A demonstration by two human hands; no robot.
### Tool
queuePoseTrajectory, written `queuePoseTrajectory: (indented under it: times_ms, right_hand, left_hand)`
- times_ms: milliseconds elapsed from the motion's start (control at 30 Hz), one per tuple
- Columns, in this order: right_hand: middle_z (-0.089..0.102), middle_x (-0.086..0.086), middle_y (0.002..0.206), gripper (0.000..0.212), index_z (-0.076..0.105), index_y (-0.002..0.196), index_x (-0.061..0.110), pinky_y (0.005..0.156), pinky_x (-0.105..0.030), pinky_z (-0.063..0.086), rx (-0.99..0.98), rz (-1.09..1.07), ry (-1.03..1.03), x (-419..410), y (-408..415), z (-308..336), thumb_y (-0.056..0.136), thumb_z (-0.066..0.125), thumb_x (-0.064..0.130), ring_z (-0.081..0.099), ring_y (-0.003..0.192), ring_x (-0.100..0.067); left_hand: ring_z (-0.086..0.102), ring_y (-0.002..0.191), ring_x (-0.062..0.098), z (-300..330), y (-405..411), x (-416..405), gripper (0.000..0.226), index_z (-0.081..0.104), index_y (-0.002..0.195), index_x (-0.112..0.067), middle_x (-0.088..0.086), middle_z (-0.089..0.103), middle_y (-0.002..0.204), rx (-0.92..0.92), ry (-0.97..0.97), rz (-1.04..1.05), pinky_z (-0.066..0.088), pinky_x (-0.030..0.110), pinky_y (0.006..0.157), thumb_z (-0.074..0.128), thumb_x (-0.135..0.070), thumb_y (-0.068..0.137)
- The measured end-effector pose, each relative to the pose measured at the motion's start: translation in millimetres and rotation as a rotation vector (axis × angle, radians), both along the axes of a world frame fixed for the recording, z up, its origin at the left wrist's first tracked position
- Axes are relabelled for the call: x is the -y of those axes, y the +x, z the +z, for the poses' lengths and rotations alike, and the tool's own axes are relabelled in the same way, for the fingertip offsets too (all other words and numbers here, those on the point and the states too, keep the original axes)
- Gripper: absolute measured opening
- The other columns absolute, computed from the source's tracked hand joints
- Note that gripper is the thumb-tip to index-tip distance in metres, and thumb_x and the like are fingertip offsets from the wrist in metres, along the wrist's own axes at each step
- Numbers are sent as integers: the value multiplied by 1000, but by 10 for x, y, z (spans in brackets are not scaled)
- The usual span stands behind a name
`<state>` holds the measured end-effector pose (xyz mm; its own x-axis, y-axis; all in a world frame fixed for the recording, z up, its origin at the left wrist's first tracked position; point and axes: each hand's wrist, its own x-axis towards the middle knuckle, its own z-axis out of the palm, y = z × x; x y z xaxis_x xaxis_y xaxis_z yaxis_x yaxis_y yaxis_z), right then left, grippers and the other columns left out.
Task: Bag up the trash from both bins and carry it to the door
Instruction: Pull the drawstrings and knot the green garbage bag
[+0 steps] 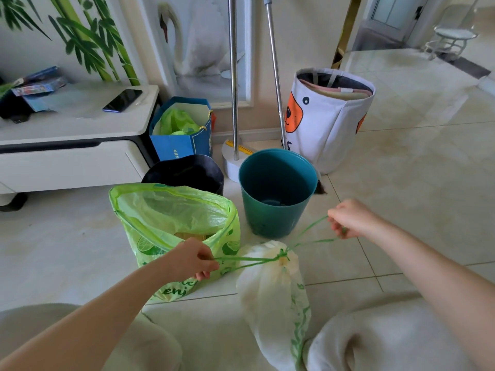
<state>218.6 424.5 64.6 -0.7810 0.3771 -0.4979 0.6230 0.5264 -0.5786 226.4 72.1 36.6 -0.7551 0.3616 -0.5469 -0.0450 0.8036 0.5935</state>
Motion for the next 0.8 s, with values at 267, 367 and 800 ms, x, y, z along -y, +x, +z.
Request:
queuePoseTrajectory:
  times_ms: [267,367,800]
  right_hand:
    - [68,-7,85,18,65,89,13,74,-36,53,-274,355,422,591,-219,114,84,48,16,60,86,-33]
    - [69,-5,82,19,66,88,12,72,-34,50,-271,407,338,903,-347,140,86,47,17,61,81,-29]
    - [32,1,46,46,34,53,16,52,-32,31,-209,628,208,1732,-729,-236,89,53,37,36,47,-21]
  left_hand:
    - [63,57,6,196,-40,301,12,73,75,-19,0,72,64,-125,64,135,54,28,65,76,-30,78]
    - [64,59,13,244,-90,517,18,69,69,-19,1,71,62,-222,-17,263,52,30,59,71,-31,82]
    - [63,63,27,249,-852,1471,32,61,66,-8,14,71,73,-345,-411,590,54,34,63,61,-33,85]
